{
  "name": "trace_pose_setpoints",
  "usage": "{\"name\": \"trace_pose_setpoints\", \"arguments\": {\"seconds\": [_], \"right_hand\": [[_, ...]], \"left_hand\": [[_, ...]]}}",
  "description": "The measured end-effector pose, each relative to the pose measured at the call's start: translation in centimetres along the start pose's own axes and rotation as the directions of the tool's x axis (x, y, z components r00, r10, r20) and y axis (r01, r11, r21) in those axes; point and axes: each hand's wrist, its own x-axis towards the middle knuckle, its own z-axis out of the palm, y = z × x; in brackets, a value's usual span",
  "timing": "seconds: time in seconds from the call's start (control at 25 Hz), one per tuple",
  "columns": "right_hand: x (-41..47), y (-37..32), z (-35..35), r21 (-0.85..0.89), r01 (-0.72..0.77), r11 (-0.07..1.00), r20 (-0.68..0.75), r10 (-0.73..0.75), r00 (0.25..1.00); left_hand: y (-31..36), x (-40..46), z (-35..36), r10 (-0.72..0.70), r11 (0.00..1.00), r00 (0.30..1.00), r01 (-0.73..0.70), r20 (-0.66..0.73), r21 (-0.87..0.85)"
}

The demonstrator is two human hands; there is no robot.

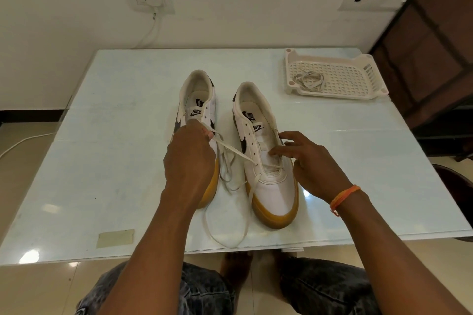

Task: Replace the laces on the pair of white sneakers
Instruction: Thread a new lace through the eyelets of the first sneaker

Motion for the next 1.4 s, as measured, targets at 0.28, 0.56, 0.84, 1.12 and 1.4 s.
{"name": "trace_pose_setpoints", "arguments": {"seconds": [0.28,0.56,0.84,1.12,1.4], "right_hand": [[-0.8,-1.2,0.1,0.205,-0.135,0.969,0.065,0.124,0.990],[-0.4,-3.0,1.2,0.009,-0.171,0.985,-0.008,0.171,0.985],[-0.6,-3.1,2.0,-0.356,-0.018,0.934,-0.110,-0.022,0.994],[-1.1,-3.7,2.0,-0.075,-0.171,0.982,-0.140,0.160,0.977],[-0.8,-3.1,0.0,0.608,-0.418,0.675,-0.088,0.581,0.809]], "left_hand": [[1.2,-1.9,1.5,0.322,0.947,0.944,-0.321,0.074,-0.024],[2.0,-2.8,4.0,0.383,0.916,0.910,-0.396,0.158,0.059],[1.8,-2.5,3.6,0.424,0.879,0.893,-0.446,0.151,0.170],[1.5,-3.7,5.0,0.411,0.912,0.909,-0.410,0.068,-0.031],[1.9,-7.0,4.8,0.083,0.969,0.972,-0.026,0.221,-0.246]]}}
